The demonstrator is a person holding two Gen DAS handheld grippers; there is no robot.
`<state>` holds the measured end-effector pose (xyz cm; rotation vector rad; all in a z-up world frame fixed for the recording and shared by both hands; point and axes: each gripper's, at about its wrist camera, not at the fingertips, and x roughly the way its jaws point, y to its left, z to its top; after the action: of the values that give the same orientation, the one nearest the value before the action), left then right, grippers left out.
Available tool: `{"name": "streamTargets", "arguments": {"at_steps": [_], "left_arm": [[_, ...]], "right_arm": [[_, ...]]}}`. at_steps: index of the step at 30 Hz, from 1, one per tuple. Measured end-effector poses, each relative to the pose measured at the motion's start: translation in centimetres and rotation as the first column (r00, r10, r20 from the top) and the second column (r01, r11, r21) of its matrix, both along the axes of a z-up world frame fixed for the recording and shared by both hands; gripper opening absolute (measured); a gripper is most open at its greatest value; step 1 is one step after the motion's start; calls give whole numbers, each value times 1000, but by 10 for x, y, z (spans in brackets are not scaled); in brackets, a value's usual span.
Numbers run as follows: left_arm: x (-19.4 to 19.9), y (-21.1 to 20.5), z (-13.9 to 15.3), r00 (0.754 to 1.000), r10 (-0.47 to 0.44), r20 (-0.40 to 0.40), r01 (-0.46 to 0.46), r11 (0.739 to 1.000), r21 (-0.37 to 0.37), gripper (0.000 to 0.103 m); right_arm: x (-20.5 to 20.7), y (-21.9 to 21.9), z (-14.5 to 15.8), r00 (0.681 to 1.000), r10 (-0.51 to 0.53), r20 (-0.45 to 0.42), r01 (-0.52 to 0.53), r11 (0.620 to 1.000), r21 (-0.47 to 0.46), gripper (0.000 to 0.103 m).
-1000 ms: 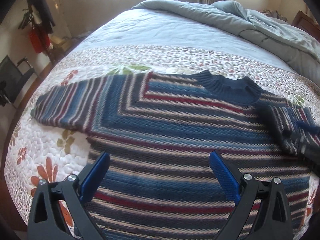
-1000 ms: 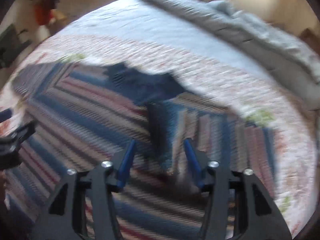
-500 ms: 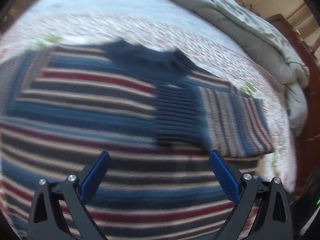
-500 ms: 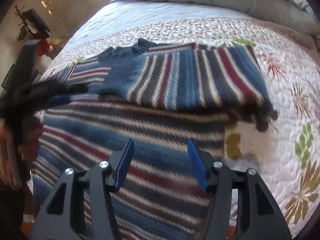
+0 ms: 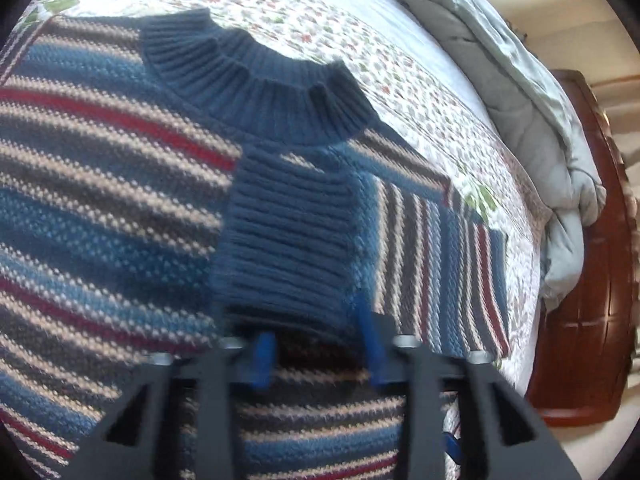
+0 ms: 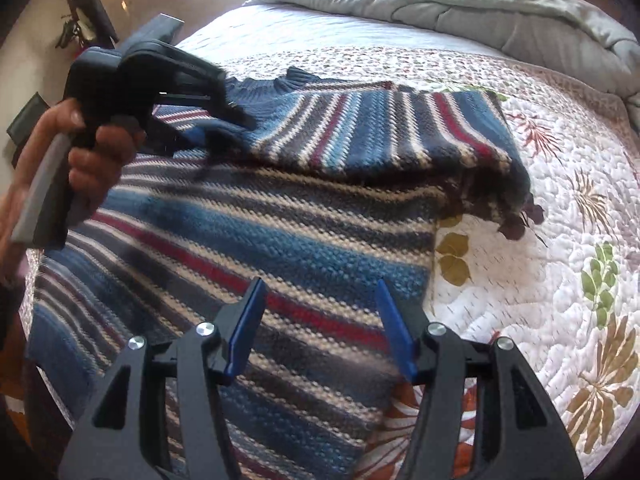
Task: Fold small clothes
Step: 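Grasp the other sleeve cuff with the left tool and fold it across the body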
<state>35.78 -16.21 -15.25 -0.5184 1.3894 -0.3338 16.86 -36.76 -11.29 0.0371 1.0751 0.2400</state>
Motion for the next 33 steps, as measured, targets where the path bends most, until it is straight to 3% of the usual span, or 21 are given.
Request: {"name": "streamTargets", "arguments": {"at_steps": [3,5,9,15,18,22,26,28,31,33], "left_arm": [[2,15,2,999,50,3,-50,997,-52,9],[2,23,10,996,78,44,-74,994,-80,9],[9,45,44,978,102,185,-100,995,-23,9],[26,109,65,939,149,308,-188,977,101,9],[30,131,47,947,151,284,-206,963,175,9],[27,149,15,959,184,217,-216,967,135,9],[22,151,0,957,206,204,-232,965,117,10],[18,151,0,955,203,216,-231,966,115,10],[17,150,1,956,191,224,-223,967,126,11],[14,149,4,957,182,228,-216,967,134,12]], "right_arm": [[-3,-4,-2,1000,-18,-12,19,1000,11,58],[-5,-3,-1,1000,-27,-5,27,1000,-4,59],[-6,-3,-1,999,-32,-3,32,999,7,61],[-5,0,-4,999,-40,-7,40,999,-7,61],[3,-6,0,998,-65,5,65,998,-3,61],[27,-27,7,989,-145,11,145,989,17,61],[62,-25,-4,987,-158,-19,155,981,-117,62],[76,-19,-13,989,-142,-40,135,981,-141,61],[93,-16,-21,987,-153,-49,145,980,-133,51],[106,-26,-21,977,-208,-53,201,973,-114,38]]}}
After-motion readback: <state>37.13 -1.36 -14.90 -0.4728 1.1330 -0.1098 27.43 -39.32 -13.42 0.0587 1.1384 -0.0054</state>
